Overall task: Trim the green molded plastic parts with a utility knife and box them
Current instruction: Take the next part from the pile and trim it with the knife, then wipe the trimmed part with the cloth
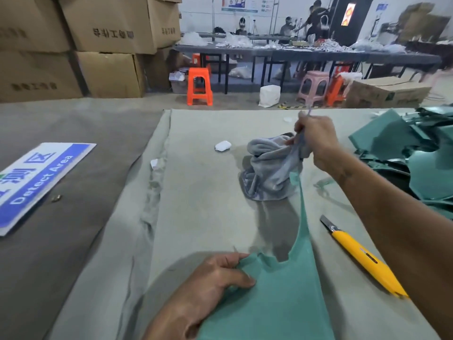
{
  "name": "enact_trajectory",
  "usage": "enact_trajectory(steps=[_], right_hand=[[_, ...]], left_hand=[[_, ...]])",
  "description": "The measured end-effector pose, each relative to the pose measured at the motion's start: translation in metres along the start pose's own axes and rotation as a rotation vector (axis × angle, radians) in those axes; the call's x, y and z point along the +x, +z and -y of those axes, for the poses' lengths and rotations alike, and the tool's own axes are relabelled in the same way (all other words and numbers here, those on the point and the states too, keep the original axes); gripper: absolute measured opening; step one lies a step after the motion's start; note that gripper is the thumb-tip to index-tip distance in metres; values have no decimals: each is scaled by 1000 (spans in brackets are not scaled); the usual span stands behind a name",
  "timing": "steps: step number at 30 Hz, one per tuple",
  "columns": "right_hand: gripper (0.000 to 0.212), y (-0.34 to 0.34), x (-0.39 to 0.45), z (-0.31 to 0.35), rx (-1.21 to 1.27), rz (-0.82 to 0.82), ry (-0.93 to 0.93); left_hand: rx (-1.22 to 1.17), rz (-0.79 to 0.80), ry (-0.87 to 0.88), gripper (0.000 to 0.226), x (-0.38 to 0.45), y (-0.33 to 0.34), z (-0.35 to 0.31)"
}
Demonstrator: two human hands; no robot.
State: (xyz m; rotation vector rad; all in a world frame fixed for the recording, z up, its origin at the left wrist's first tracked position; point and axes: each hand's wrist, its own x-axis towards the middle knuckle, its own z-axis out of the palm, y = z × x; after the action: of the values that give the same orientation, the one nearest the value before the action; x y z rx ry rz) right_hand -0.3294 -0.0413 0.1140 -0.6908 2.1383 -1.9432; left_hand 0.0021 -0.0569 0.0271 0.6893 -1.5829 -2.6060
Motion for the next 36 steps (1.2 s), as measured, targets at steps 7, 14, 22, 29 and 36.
enact_trajectory(steps=[7, 14, 22, 29, 36], right_hand=[[110, 7, 11, -43, -964, 471, 24], [37, 13, -5, -50, -791, 260, -135], [36, -52, -69, 18, 446, -138, -22], [40, -44, -191, -10, 85, 311, -377], [50, -18, -225, -37, -142, 448, -330]], left_hand=[[-300, -245, 225, 37, 9, 2, -3], [-493, -479, 409, 45, 16, 8, -5], [-27, -872, 565, 31, 26, 3, 13], [138, -599, 564, 16, 24, 17, 18], [112, -483, 561, 26, 15, 15, 13]])
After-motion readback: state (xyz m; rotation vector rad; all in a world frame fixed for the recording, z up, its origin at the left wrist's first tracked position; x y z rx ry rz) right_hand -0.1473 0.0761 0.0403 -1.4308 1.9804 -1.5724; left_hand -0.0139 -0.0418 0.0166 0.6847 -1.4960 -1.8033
